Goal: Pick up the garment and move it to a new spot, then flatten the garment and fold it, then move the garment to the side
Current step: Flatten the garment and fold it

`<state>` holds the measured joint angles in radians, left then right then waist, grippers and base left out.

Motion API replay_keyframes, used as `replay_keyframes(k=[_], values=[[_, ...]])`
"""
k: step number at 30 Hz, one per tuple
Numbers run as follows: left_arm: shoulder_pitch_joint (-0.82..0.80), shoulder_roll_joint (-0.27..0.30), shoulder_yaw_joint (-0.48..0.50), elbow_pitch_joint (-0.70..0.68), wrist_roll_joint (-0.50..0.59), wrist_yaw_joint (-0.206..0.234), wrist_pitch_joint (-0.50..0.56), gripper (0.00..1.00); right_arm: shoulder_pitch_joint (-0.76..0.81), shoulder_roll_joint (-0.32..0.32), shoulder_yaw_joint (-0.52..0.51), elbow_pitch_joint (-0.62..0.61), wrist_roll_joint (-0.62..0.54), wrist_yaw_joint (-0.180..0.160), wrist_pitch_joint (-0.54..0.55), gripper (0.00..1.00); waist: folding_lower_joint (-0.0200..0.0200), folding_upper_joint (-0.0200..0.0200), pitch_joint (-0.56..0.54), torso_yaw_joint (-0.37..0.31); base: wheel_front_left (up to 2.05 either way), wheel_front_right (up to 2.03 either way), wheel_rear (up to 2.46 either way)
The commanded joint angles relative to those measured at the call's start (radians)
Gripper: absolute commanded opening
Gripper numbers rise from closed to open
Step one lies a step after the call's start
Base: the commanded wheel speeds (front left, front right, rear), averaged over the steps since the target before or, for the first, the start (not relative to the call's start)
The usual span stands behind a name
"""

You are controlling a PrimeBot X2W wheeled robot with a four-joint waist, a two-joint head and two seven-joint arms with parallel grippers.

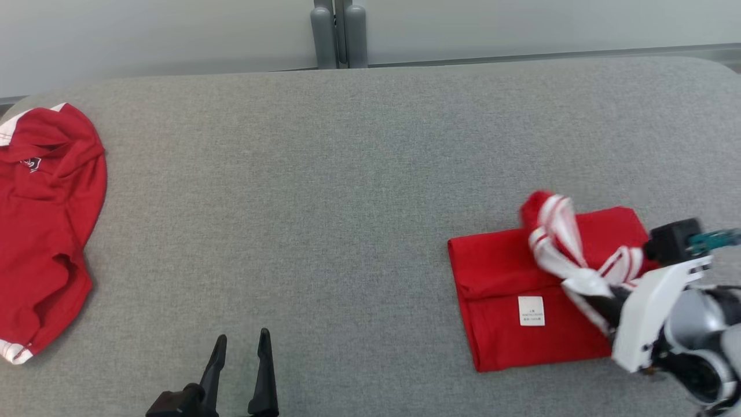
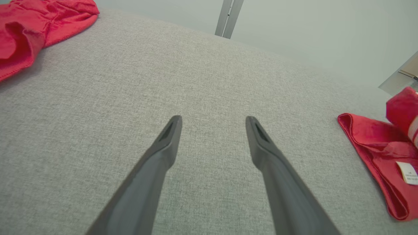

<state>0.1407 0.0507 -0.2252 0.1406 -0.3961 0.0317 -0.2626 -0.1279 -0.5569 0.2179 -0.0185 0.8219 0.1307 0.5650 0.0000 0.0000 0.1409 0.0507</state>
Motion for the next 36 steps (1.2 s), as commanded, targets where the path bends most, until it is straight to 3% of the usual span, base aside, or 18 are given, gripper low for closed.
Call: replay_keyframes(k=[1, 7, 17, 18, 19, 20, 21, 29, 32, 36], values=[[0.004, 0.001, -0.003, 0.008, -0.010, 0.006, -0.003, 1.00, -0.011, 0.038, 0.023, 0.015, -0.023, 0.000, -0.009, 0.00, 0.0000, 0.0000, -0.002, -0.005, 0.00, 0.00, 0.00], [0.006, 0.001, -0.004, 0.029, -0.008, 0.009, -0.003, 1.00, -0.047, 0.204, 0.077, 0.125, -0.108, 0.000, -0.066, 0.00, 0.0000, 0.0000, -0.002, 0.008, 0.00, 0.00, 0.00], [0.019, 0.001, -0.011, 0.045, -0.006, 0.011, -0.003, 1.00, -0.085, 0.302, 0.076, 0.203, -0.181, 0.000, -0.138, 0.00, 0.0000, 0.0000, -0.017, 0.014, 0.00, 0.00, 0.00], [0.020, 0.001, -0.012, 0.045, -0.007, 0.011, -0.003, 1.00, -0.086, 0.312, 0.073, 0.205, -0.188, 0.000, -0.145, 0.08, 0.0000, 0.0000, -0.020, 0.013, 0.00, 0.00, 0.00], [0.022, 0.001, -0.013, 0.046, -0.010, 0.012, -0.003, 1.00, -0.085, 0.325, 0.076, 0.204, -0.197, 0.000, -0.154, 0.45, 0.0000, 0.0000, -0.024, 0.011, 0.00, 0.00, 0.00], [0.023, 0.001, -0.014, 0.048, -0.011, 0.013, -0.003, 1.00, -0.081, 0.337, 0.082, 0.200, -0.200, 0.000, -0.158, 0.93, 0.0000, 0.0000, -0.028, 0.011, 0.00, 0.00, 0.00], [0.027, 0.001, -0.014, 0.050, -0.012, 0.014, -0.003, 1.00, -0.072, 0.351, 0.092, 0.193, -0.208, 0.000, -0.163, 1.00, 0.0000, 0.0000, -0.034, 0.008, 0.00, 0.00, 0.00], [0.055, 0.001, 0.009, 0.066, 0.005, 0.008, -0.003, 1.00, 0.028, 0.436, 0.156, 0.024, -0.218, 0.000, -0.230, 1.00, 0.0000, 0.0000, -0.106, -0.016, 0.00, 0.00, 0.00], [0.068, 0.001, 0.026, 0.067, 0.012, 0.006, -0.003, 1.00, 0.076, 0.437, 0.152, -0.075, -0.220, 0.000, -0.284, 1.00, 0.0000, 0.0000, -0.138, -0.027, 0.00, 0.00, 0.00], [0.074, 0.001, 0.050, 0.054, 0.021, 0.002, -0.003, 1.00, 0.142, 0.398, 0.069, -0.173, -0.287, 0.000, -0.403, 1.00, 0.0000, 0.0000, -0.163, -0.044, 0.00, 0.00, 0.00]])
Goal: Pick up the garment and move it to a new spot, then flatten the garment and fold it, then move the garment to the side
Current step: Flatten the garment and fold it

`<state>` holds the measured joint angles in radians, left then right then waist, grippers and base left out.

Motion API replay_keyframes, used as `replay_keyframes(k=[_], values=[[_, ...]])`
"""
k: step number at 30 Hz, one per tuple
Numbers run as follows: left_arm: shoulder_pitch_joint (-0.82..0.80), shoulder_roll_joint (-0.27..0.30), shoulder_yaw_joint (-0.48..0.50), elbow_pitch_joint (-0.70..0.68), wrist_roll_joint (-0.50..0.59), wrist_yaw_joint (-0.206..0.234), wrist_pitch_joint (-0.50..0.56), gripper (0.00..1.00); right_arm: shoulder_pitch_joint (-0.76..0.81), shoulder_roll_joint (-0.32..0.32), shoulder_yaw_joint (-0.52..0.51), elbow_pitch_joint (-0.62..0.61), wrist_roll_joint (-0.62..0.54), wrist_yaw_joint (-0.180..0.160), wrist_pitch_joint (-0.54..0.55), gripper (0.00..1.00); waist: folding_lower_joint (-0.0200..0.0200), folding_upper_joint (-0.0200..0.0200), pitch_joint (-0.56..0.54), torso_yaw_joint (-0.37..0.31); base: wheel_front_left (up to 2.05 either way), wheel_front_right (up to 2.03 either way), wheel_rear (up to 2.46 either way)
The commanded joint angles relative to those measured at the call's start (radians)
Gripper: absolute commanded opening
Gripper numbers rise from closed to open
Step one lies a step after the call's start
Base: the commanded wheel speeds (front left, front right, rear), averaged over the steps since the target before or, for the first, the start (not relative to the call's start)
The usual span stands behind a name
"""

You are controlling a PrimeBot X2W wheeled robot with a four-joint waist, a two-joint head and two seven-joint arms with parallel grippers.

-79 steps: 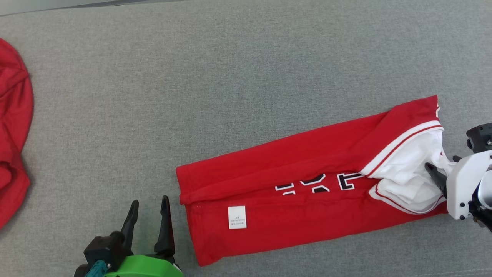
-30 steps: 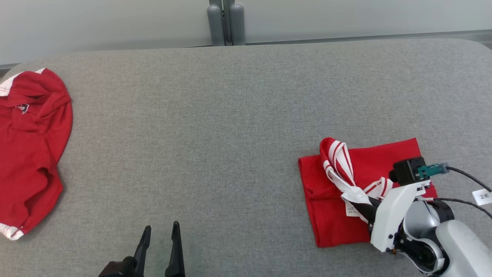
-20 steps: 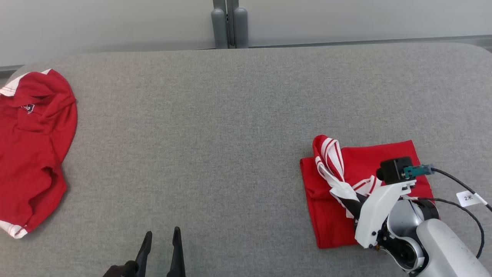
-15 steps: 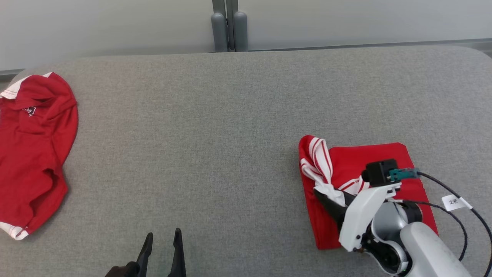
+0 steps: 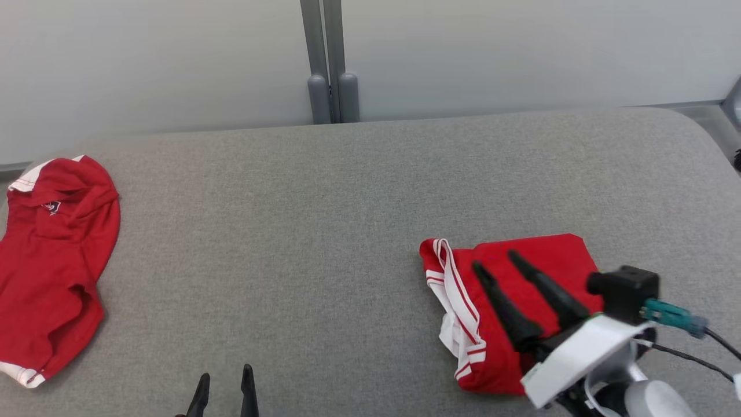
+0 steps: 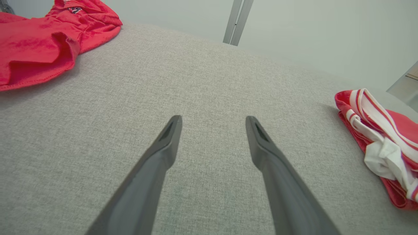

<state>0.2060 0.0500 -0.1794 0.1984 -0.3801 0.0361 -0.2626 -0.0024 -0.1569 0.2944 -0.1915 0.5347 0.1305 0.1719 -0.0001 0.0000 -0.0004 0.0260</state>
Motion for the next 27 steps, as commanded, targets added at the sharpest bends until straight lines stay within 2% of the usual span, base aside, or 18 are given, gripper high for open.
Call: replay_keyframes(k=[1, 4, 7, 10, 13, 20, 23, 24, 25, 26, 27], values=[[0.011, 0.001, 0.010, -0.009, 0.004, -0.006, -0.003, 1.00, 0.037, -0.007, -0.047, -0.004, -0.020, 0.000, -0.052, 1.00, 0.0001, 0.0000, -0.028, -0.024, 0.00, 0.00, 0.00], [0.016, 0.001, 0.022, -0.015, 0.010, -0.019, -0.003, 1.00, 0.082, -0.056, -0.161, 0.041, -0.119, 0.000, -0.162, 1.00, 0.0001, 0.0000, -0.042, -0.030, 0.00, 0.00, 0.00], [0.012, 0.002, 0.042, -0.023, 0.037, -0.034, -0.003, 1.00, 0.122, -0.101, -0.267, 0.148, -0.252, 0.000, -0.304, 1.00, 0.0001, 0.0000, -0.055, -0.033, 0.00, 0.00, 0.00], [0.012, 0.002, 0.063, -0.040, 0.062, -0.048, -0.003, 1.00, 0.143, -0.114, -0.338, 0.264, -0.330, 0.000, -0.411, 1.00, 0.0001, 0.0000, -0.062, -0.031, 0.00, 0.00, 0.00], [0.020, 0.002, 0.084, -0.058, 0.085, -0.062, -0.003, 1.00, 0.144, -0.123, -0.375, 0.339, -0.377, 0.000, -0.437, 1.00, 0.0001, 0.0000, -0.066, -0.028, 0.00, 0.00, 0.00], [0.034, 0.002, 0.113, -0.060, 0.104, -0.081, -0.002, 1.00, 0.177, -0.089, -0.435, 0.364, -0.397, 0.000, -0.438, 1.00, 0.0001, 0.0000, -0.065, -0.016, 0.00, 0.00, 0.00], [0.035, 0.002, 0.118, -0.066, 0.100, -0.084, -0.002, 1.00, 0.152, -0.078, -0.412, 0.345, -0.395, 0.000, -0.438, 1.00, 0.0001, 0.0000, -0.057, -0.014, 0.00, 0.00, 0.00], [0.033, 0.002, 0.118, -0.067, 0.099, -0.085, -0.002, 1.00, 0.142, -0.077, -0.393, 0.339, -0.392, 0.000, -0.438, 0.75, 0.0001, 0.0000, -0.054, -0.013, 0.00, 0.00, 0.00], [0.030, 0.002, 0.116, -0.071, 0.099, -0.085, -0.002, 1.00, 0.128, -0.073, -0.370, 0.334, -0.390, 0.000, -0.438, 0.29, 0.0001, 0.0000, -0.047, -0.011, 0.00, 0.00, 0.00], [0.024, 0.002, 0.117, -0.072, 0.098, -0.084, -0.002, 1.00, 0.111, -0.068, -0.350, 0.339, -0.389, 0.000, -0.438, 0.00, 0.0001, 0.0000, -0.041, -0.009, 0.00, 0.00, 0.00], [0.019, 0.002, 0.116, -0.075, 0.096, -0.082, -0.002, 1.00, 0.101, -0.067, -0.327, 0.356, -0.392, 0.000, -0.438, 0.00, 0.0001, 0.0000, -0.034, -0.007, 0.00, 0.00, 0.00]])
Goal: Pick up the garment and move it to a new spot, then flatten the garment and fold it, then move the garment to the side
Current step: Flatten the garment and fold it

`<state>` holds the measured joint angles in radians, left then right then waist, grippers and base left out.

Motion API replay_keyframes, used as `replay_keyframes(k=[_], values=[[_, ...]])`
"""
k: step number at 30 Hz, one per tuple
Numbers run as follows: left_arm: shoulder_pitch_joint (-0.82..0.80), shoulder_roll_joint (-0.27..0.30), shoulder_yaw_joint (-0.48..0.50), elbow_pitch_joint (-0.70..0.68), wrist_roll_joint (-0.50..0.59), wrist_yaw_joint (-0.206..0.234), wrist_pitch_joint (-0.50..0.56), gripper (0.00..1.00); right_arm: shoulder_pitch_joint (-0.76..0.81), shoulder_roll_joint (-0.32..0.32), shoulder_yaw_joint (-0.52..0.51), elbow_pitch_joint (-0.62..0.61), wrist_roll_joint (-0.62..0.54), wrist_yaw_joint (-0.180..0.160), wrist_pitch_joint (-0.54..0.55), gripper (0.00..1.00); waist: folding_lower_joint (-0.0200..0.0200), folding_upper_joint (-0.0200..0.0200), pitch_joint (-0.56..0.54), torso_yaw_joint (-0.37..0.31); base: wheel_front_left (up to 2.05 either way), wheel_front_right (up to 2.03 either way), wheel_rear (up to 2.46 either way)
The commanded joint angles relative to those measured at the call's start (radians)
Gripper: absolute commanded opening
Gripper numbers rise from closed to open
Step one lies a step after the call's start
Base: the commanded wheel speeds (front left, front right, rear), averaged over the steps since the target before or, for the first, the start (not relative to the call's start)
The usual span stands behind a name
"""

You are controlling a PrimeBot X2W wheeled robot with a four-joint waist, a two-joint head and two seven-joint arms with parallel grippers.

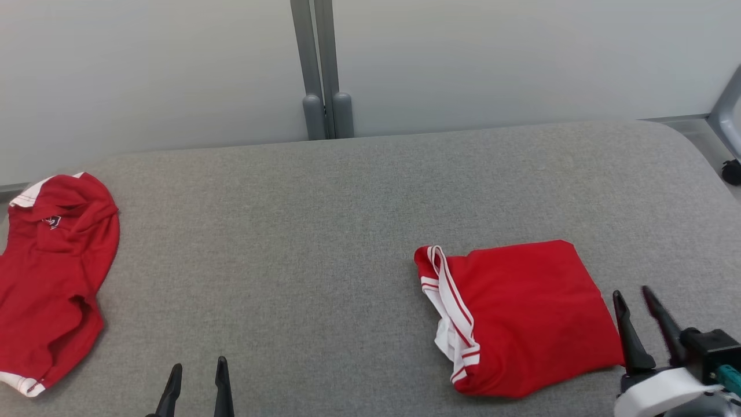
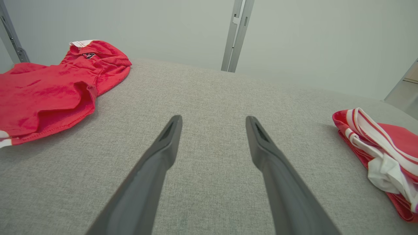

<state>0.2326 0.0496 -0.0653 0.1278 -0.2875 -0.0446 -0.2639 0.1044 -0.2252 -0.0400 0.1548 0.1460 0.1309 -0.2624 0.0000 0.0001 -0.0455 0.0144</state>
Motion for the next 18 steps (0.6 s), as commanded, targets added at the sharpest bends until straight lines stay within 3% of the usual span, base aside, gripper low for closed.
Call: replay_keyframes(k=[1, 7, 13, 18], values=[[-0.016, 0.002, 0.002, -0.008, 0.000, 0.002, -0.001, 1.00, -0.026, 0.009, 0.043, 0.038, -0.005, 0.000, -0.003, 0.00, 0.0000, -0.0001, 0.020, 0.008, 0.00, 0.00, 0.00], [-0.037, 0.002, -0.023, -0.013, -0.014, 0.007, 0.000, 1.00, -0.203, 0.084, 0.202, 0.250, -0.015, -0.001, -0.003, 0.00, 0.0000, -0.0001, 0.075, 0.020, 0.00, 0.00, 0.00], [-0.068, 0.002, -0.038, -0.013, -0.014, 0.013, 0.000, 1.00, -0.293, 0.146, 0.185, 0.390, -0.057, -0.001, -0.003, 0.00, 0.0000, -0.0001, 0.127, 0.061, 0.00, 0.00, 0.00], [-0.087, 0.002, -0.024, -0.012, -0.010, 0.009, 0.000, 1.00, -0.309, 0.162, 0.250, 0.415, -0.075, -0.001, -0.003, 0.00, 0.0000, -0.0001, 0.145, 0.078, 0.00, 0.00, 0.00]])
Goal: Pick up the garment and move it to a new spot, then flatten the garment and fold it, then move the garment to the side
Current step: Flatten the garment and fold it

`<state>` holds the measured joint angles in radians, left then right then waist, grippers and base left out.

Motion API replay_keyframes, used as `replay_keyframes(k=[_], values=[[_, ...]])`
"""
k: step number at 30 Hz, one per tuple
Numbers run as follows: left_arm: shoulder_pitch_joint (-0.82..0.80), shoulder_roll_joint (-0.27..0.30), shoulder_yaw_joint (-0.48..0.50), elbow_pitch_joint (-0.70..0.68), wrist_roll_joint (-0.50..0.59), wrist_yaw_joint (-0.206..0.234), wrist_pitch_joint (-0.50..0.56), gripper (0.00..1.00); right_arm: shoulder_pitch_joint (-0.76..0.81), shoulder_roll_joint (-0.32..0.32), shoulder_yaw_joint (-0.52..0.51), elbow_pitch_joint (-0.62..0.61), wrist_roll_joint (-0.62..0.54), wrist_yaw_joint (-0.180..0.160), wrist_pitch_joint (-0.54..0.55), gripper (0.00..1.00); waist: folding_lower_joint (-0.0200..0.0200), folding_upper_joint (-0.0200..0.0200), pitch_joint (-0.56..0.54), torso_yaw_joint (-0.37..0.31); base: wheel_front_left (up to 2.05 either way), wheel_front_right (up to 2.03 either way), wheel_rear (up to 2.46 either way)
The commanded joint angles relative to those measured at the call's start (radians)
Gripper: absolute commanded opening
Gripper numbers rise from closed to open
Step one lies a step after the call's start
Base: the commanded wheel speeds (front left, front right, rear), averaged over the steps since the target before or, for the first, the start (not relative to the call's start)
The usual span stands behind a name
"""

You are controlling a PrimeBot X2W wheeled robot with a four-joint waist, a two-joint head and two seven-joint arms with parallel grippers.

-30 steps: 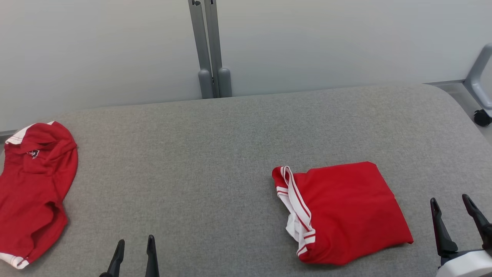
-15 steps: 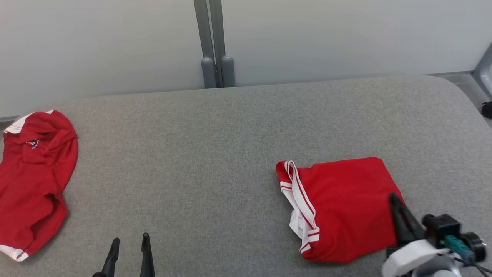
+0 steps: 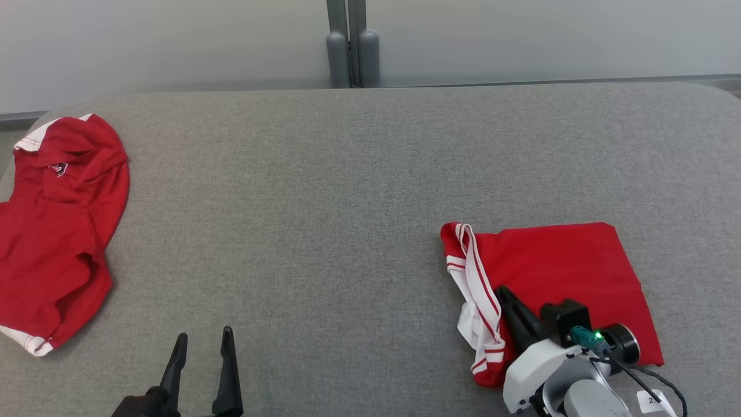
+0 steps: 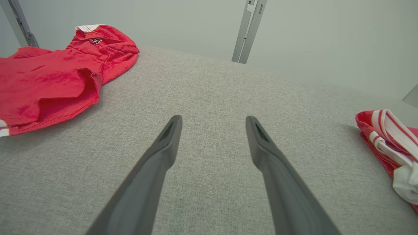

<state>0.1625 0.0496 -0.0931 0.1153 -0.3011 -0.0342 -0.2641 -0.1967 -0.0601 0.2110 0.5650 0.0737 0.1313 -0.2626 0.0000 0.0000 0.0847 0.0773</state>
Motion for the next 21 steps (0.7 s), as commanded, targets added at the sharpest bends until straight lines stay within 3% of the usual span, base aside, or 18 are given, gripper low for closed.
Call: replay_keyframes(k=[1, 16, 21], values=[[-0.019, 0.002, 0.006, 0.002, 0.004, -0.001, 0.000, 1.00, -0.009, -0.001, 0.013, 0.014, -0.001, -0.001, -0.003, 0.00, 0.0000, 0.0000, 0.017, 0.017, 0.00, 0.00, 0.00], [-0.032, 0.002, -0.017, 0.015, -0.029, 0.009, 0.000, 1.00, -0.021, 0.009, 0.207, 0.059, 0.043, -0.001, -0.003, 0.00, 0.0000, 0.0000, 0.023, 0.037, 0.00, 0.00, 0.00], [-0.024, 0.002, -0.005, 0.011, -0.036, 0.014, 0.000, 1.00, -0.008, 0.008, 0.201, -0.029, 0.064, -0.001, -0.003, 0.00, 0.0000, 0.0000, 0.004, 0.026, 0.00, 0.00, 0.00]])
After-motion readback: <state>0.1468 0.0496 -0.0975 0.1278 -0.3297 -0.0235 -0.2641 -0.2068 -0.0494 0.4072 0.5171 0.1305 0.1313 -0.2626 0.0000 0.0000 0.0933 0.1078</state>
